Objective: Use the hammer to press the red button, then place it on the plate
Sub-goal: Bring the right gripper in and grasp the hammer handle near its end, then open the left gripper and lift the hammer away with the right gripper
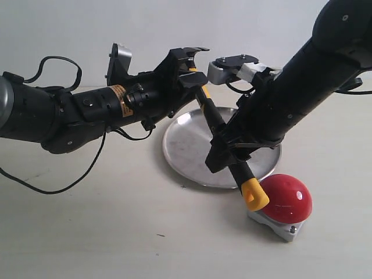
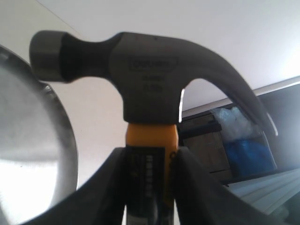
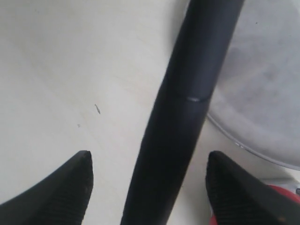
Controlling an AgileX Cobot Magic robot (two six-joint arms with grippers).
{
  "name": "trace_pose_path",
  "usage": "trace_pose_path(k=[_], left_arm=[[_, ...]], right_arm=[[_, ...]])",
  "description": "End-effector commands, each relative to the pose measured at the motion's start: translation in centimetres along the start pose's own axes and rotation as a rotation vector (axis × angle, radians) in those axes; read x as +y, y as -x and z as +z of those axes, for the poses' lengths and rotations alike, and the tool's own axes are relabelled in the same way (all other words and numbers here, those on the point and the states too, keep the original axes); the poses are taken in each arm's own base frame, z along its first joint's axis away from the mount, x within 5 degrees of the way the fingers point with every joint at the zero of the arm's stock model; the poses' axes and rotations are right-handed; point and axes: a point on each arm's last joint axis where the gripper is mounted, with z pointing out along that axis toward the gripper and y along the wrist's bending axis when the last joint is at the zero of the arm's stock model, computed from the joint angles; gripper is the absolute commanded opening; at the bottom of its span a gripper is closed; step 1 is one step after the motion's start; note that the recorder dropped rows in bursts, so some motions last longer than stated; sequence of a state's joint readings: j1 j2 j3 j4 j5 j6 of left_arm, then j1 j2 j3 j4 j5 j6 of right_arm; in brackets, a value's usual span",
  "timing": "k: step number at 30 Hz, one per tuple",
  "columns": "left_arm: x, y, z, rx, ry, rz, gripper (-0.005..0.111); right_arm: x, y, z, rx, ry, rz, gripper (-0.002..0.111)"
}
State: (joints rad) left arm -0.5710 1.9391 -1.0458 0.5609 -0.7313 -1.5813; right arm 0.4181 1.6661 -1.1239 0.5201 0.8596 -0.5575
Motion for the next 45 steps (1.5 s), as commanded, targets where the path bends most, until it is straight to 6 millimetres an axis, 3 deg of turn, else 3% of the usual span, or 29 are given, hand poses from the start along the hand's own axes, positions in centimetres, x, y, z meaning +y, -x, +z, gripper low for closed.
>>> trace_pose_path(k=[1,7,16,22,32,40,45], left_arm=[[-1.0,0.5,0.1,-0.018,-0.065,0.008,0.0],[-0.9,0.5,0.1,-0.02,-0.051,0.009,0.0],[-0.9,0.5,0.1,-0.02,-0.051,0.009,0.0],[-0.9,0.5,0.1,-0.02,-0.051,0.009,0.0],[-0.9,0.5,0.1,-0.02,-0.051,0.009,0.0],[-0.9,0.5,0.1,-0.02,-0.051,0.012,0.0],[-0.9,0.5,0.1,-0.019,-0.051,0.025,0.0]], right_arm=[[-0.4,0.2,0.5,0.015,-0.019,-0.004,0.066],[-0.5,0.3,0.6,0.004,-0.024,-0.001,0.066],[-0.5,0.2,0.6,0.011,-0.02,0.007,0.049],[-0.5,0.2,0.6,0.007,-0.022,0.017,0.063],[-0.6,0.5,0.6,-0.016,-0.033,0.023,0.061],[-1.4,0.3,2.6,0.025,-0.032,0.044,0.061],[-1.3,0.3,2.4,0.028,-0.028,0.042,0.06]])
